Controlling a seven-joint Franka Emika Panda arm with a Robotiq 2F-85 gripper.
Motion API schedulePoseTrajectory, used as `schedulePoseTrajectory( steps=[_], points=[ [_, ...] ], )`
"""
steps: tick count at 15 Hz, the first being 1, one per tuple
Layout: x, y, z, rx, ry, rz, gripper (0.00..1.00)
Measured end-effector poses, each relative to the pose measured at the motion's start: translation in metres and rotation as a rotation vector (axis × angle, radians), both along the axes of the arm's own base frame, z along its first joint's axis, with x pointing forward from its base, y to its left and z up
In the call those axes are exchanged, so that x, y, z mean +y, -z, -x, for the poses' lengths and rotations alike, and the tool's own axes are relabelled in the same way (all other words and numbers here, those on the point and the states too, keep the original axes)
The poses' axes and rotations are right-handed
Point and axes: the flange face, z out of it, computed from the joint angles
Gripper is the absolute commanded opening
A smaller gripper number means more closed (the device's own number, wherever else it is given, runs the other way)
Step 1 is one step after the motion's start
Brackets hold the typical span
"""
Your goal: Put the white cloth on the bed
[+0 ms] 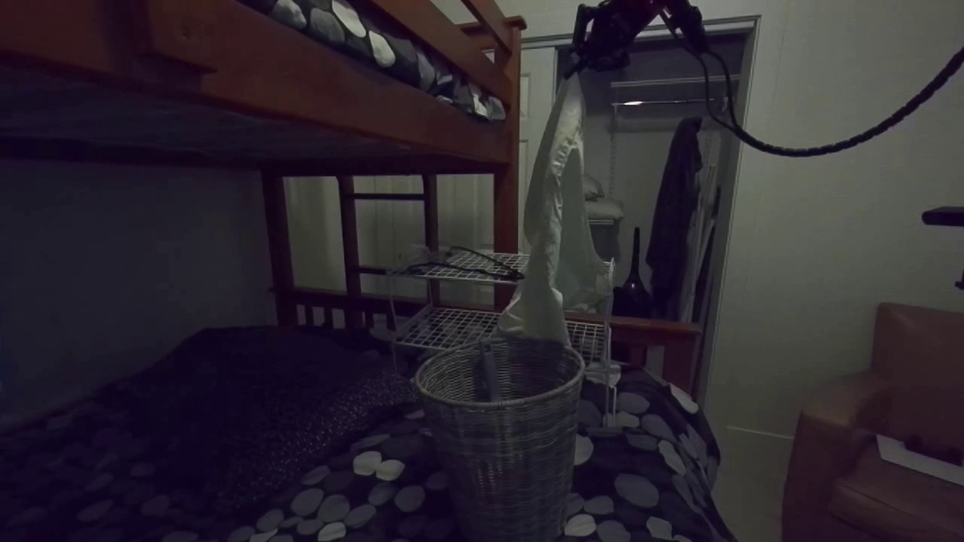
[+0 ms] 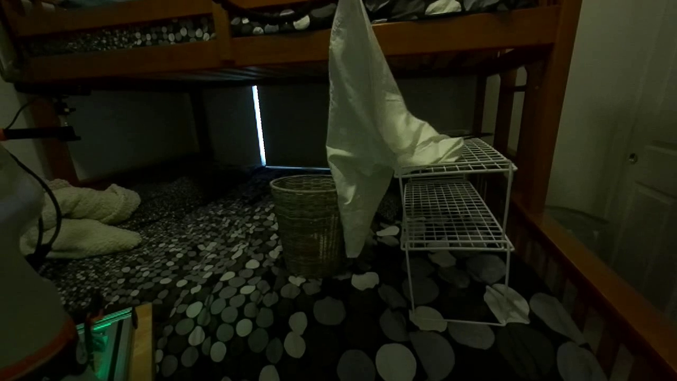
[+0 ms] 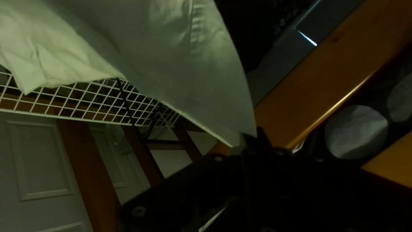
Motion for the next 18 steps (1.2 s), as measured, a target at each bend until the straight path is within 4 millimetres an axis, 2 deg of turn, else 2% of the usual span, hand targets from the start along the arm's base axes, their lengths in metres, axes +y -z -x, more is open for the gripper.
schedulePoseTrajectory(
  steps=[3, 4, 6, 8, 12, 14, 16, 18],
  points=[
    [0.001, 0.015, -0.014, 0.019, -0.007, 0.005, 0.0],
    [0.011, 0.016, -0.015, 0.012, -0.039, 0.019, 0.0],
    [0.044, 0.006, -0.007, -0.029, -0.137, 0.053, 0.0],
    [0.085, -0.021, 0.013, -0.078, -0.239, 0.075, 0.0],
    [0.165, -0.084, 0.076, -0.139, -0.469, 0.102, 0.0],
    [0.205, -0.102, 0.106, -0.149, -0.593, 0.106, 0.0],
    [0.24, -0.112, 0.128, -0.164, -0.709, 0.099, 0.01],
    [0.257, -0.117, 0.137, -0.188, -0.797, 0.1, 0.01]
  ],
)
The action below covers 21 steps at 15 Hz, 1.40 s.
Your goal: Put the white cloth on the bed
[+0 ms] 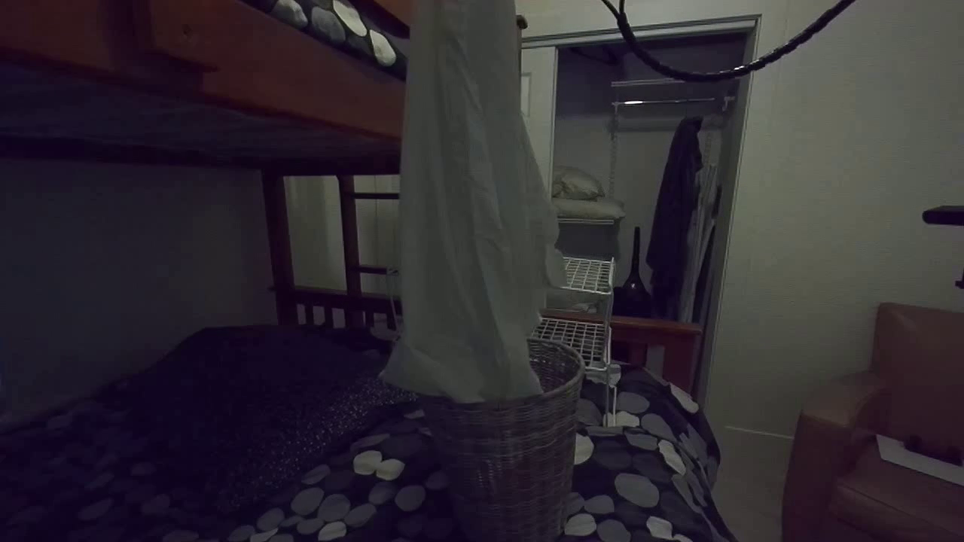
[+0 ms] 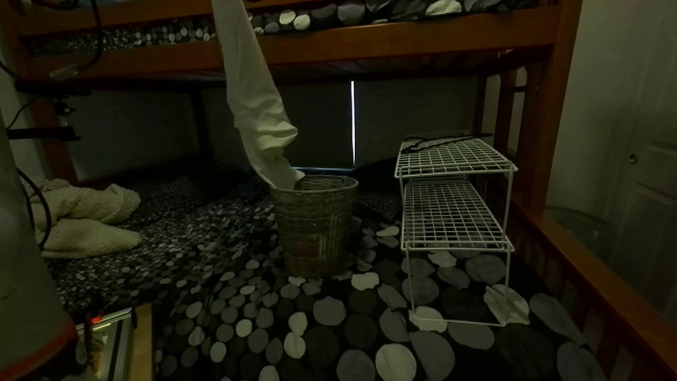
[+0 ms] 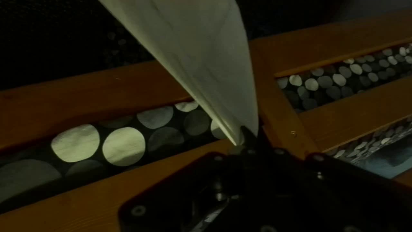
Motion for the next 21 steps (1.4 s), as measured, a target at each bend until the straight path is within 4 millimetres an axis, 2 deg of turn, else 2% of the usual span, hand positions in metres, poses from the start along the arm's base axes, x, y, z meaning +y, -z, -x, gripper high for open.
schedulePoseTrajectory(
  steps=[3, 5, 7, 11, 13, 14, 15, 16, 17, 21],
  points=[
    [0.002, 0.001, -0.006, -0.007, -0.023, -0.001, 0.0],
    [0.02, 0.014, -0.01, 0.004, -0.087, 0.005, 0.0],
    [0.059, 0.034, -0.009, 0.019, -0.198, 0.014, 0.0],
    [0.148, 0.078, 0.01, 0.069, -0.426, 0.025, 0.0],
    [0.177, 0.106, 0.018, 0.126, -0.529, 0.075, 0.0],
    [0.184, 0.119, 0.021, 0.154, -0.568, 0.119, 0.0],
    [0.187, 0.127, 0.023, 0.17, -0.592, 0.16, 0.26],
    [0.186, 0.131, 0.026, 0.174, -0.603, 0.2, 0.27],
    [0.184, 0.13, 0.03, 0.165, -0.604, 0.233, 0.34],
    [0.17, 0.098, 0.056, 0.06, -0.555, 0.284, 0.65]
  ],
)
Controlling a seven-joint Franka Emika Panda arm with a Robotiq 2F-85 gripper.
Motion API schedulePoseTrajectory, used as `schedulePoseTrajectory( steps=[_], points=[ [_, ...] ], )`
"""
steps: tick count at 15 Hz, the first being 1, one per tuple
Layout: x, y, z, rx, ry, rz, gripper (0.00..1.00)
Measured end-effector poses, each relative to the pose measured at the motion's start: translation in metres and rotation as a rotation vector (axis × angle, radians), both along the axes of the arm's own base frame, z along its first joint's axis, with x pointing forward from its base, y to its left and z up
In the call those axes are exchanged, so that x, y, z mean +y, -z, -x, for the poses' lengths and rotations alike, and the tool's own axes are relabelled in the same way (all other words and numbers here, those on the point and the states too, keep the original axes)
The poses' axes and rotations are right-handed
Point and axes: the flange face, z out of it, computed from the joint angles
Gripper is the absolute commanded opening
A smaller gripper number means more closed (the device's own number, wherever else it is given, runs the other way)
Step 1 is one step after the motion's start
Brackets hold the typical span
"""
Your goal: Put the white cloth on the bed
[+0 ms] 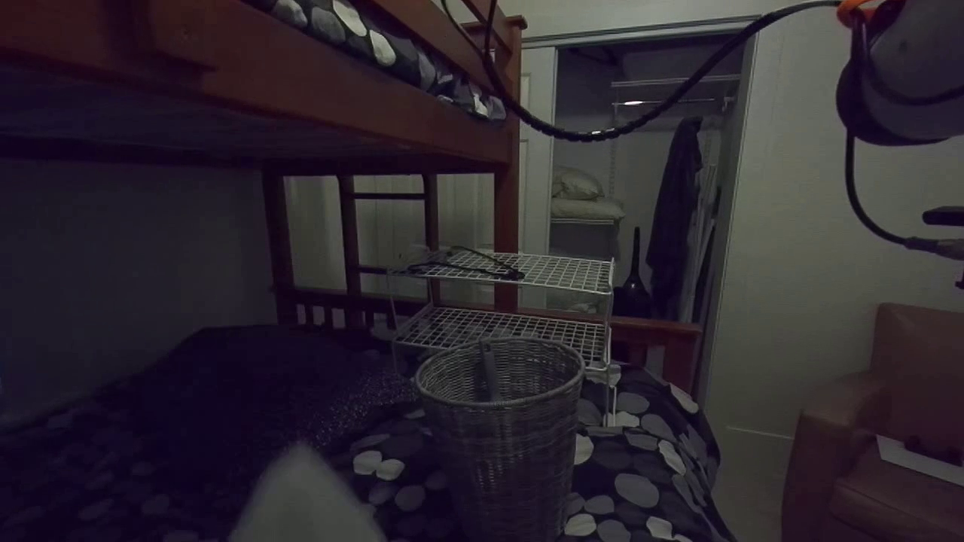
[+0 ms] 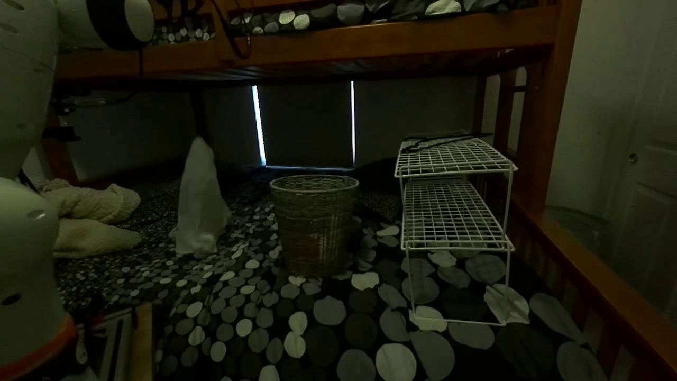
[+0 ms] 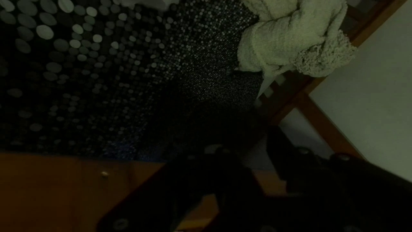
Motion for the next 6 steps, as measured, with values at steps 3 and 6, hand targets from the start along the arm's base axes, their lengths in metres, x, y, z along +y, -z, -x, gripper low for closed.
schedulePoseTrajectory(
  steps=[3, 6],
  points=[
    [-0.013, -0.022, 0.009, -0.083, 0.107, 0.009, 0.87],
    [-0.037, -0.045, 0.011, -0.13, 0.249, 0.013, 0.84]
  ],
)
